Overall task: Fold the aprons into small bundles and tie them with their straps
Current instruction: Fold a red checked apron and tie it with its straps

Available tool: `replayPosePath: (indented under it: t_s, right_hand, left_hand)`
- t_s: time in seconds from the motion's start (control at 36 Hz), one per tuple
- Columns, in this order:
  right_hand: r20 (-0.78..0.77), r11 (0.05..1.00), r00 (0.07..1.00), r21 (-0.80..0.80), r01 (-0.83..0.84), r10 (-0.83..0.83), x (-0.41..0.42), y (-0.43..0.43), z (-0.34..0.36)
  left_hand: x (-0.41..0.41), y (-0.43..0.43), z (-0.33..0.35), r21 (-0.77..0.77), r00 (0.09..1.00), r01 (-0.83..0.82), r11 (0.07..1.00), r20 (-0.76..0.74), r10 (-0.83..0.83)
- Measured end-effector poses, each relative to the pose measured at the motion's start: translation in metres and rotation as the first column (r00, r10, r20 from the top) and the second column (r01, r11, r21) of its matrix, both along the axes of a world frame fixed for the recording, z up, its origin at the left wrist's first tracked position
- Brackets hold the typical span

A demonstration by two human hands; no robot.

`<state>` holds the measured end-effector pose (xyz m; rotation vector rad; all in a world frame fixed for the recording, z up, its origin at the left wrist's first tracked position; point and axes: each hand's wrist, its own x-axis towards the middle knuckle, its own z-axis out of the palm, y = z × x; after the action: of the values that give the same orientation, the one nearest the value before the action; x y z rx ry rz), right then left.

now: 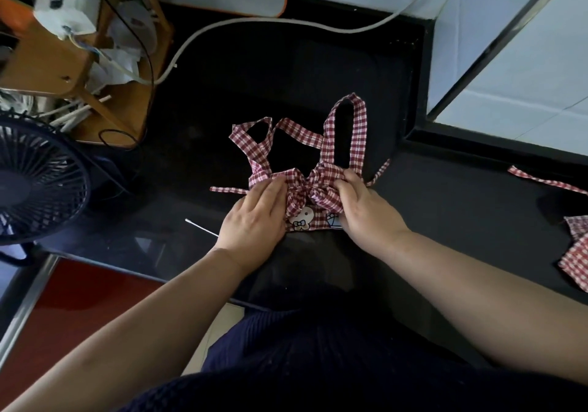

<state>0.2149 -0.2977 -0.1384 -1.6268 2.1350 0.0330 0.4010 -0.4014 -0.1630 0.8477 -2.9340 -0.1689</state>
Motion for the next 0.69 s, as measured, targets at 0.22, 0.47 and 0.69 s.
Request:
replayPosePath:
  t_s: [0.22,0.47,0.69]
  right_hand:
    - [-0.163,0.992,0.982,0.096,-0.078,0.093,0.007,0.003,0.003]
    - [-0.22,0.982,0.964,0.141,-0.122,0.151,0.008,-0.003,0.001]
    - [-0.044,0.988,0.989,0.068,-0.138,0.141,-0.012,-0.004,0.002]
  left_hand:
    - [0.007,-0.005,0.0,-0.006,0.987,0.064,0.998,0.147,-0.063]
    - [0.001,-0.002,0.015,0.045,0.904,0.024,0.999,0.426,-0.042]
    - [0.003,-0.028,0.018,0.312,0.927,-0.022,0.95,0.361,-0.097]
